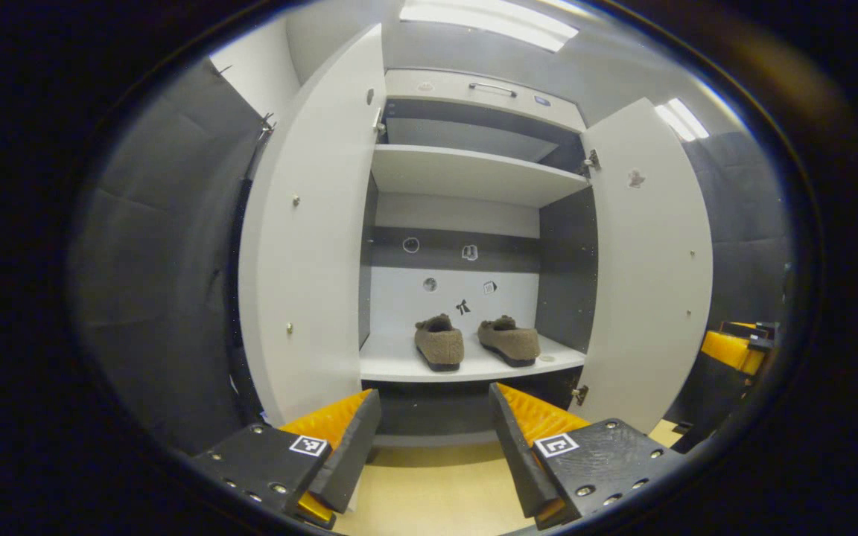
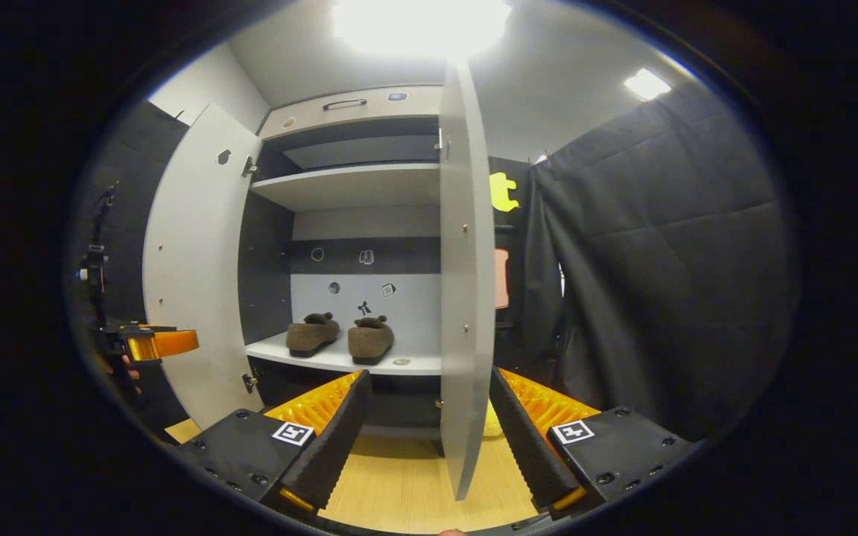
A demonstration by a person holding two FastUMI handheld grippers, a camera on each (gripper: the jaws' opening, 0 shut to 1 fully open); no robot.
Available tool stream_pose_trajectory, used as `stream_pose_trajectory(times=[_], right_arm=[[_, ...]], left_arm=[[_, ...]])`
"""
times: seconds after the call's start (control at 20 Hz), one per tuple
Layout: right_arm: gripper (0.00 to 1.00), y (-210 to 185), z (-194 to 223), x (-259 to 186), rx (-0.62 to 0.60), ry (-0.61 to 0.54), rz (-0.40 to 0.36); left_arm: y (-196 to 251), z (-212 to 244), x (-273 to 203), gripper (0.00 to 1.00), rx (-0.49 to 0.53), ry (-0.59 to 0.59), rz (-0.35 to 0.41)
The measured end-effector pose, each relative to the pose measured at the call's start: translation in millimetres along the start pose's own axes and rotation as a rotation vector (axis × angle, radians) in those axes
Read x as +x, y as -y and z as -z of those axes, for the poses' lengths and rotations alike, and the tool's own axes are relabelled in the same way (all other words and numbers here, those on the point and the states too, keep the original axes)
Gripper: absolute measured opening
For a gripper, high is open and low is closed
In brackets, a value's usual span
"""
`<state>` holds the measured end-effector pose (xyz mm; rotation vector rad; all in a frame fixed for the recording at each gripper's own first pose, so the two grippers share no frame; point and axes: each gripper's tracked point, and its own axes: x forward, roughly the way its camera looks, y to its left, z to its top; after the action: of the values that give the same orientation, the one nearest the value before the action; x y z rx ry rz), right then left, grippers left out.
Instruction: Grab one shoe with the right hand and put it into the shoe cabinet, grab the other shoe with the left hand and put it into the shoe cabinet; then close the right door with the right hand and the left door with the left hand.
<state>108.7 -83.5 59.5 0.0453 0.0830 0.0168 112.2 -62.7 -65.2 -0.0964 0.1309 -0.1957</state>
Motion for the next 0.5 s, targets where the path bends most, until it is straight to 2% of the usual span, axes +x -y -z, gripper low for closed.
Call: stream_pose_trajectory(times=[0.05, 0.15, 0.2, 0.45, 0.5], right_arm=[[1.0, 9.7, -4.8, 2.0, -0.006, 0.008, 0.023], [0.96, 32.1, -15.8, 4.5, -0.023, 0.025, 0.079], [1.0, 43.7, -22.2, 6.7, -0.027, 0.034, 0.107], [1.0, 95.6, -47.6, 16.2, -0.024, 0.077, 0.271], [0.96, 104.8, -50.2, 19.5, -0.031, 0.082, 0.304]], left_arm=[[-1.6, -1.3, -5.0, 0.87, -0.005, 0.004, -0.002], [-5.6, -4.2, -13.5, 0.87, -0.006, 0.018, -0.004], [-7.1, -5.3, -17.7, 0.87, -0.002, 0.024, -0.007], [-12.9, -4.1, -33.9, 0.87, -0.011, 0.032, -0.02], [-15.7, -3.6, -36.5, 0.87, -0.008, 0.034, -0.025]])
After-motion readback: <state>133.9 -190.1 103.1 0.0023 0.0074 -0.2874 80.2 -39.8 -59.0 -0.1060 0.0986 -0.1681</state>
